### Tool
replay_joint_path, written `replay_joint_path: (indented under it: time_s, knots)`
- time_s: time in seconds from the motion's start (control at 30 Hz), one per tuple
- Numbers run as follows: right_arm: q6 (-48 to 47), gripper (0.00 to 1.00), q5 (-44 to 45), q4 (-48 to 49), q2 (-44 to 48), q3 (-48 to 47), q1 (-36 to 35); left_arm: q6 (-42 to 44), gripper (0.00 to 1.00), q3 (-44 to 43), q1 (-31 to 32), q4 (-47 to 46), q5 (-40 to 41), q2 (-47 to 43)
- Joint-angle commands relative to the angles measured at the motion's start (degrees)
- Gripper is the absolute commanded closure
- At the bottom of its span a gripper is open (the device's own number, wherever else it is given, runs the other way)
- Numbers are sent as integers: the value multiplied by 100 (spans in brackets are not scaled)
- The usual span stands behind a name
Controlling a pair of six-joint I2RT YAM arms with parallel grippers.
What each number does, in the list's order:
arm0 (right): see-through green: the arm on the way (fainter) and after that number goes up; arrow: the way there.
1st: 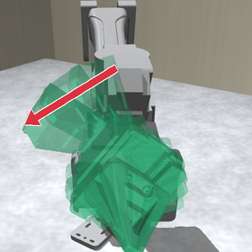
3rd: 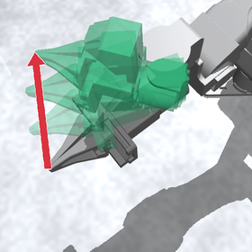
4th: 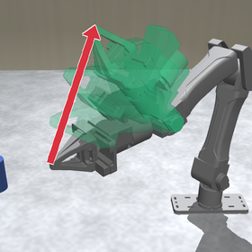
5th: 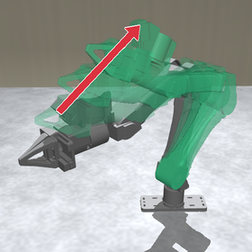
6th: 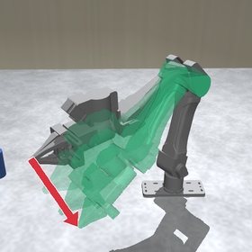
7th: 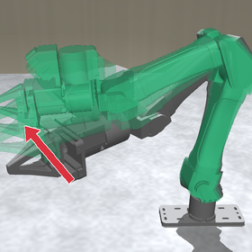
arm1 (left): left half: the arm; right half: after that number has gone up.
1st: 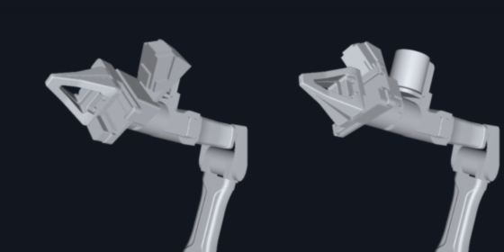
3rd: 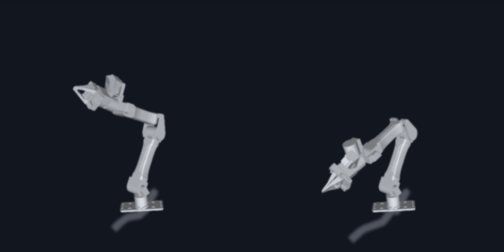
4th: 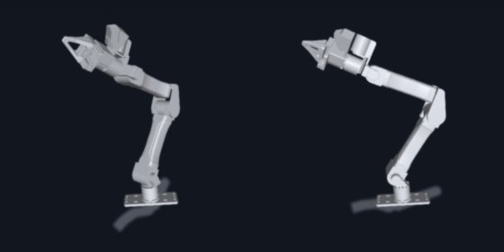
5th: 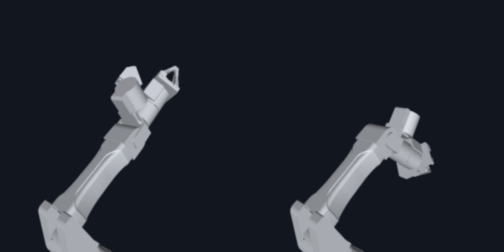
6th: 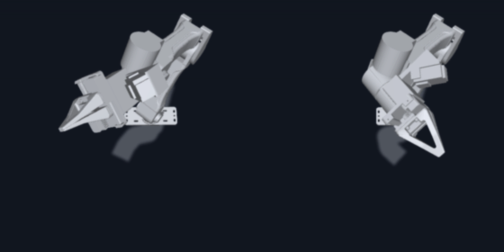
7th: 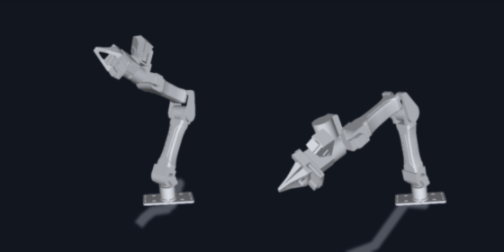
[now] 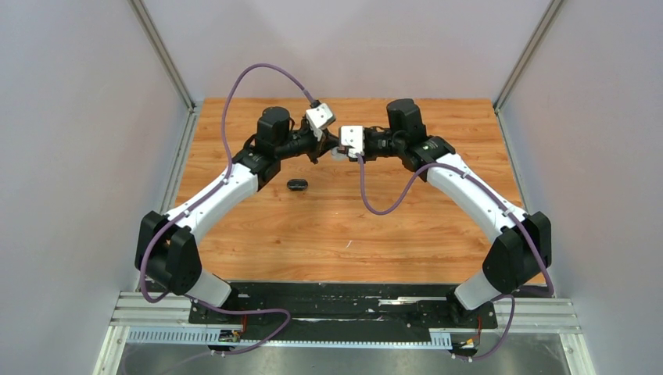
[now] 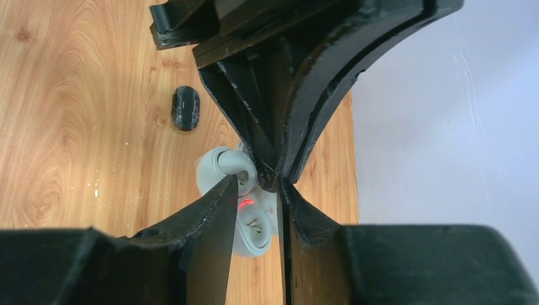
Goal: Insert the wireless bluetooth earbuds into the charging case
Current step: Adjust the earbud with the charging case.
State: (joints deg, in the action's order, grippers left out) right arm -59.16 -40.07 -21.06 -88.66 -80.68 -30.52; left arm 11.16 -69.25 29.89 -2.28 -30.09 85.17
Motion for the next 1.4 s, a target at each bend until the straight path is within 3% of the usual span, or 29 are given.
replay_joint_path:
  time_s: [0.0,1.0,1.2,1.37]
  knots:
    - [-390,70,-274,70,156,193,-77,-676,100,-474,-58,-321,-357,92]
    - [-489,69,-842,-94,217,195,11,-1024,100,-686,-106,-349,-265,284]
    - [212,70,-627,194,217,-31,10,-795,100,-565,-98,-300,-48,209]
    - [1040,66,-351,662,252,90,-18,-891,100,-533,-97,-372,616,162]
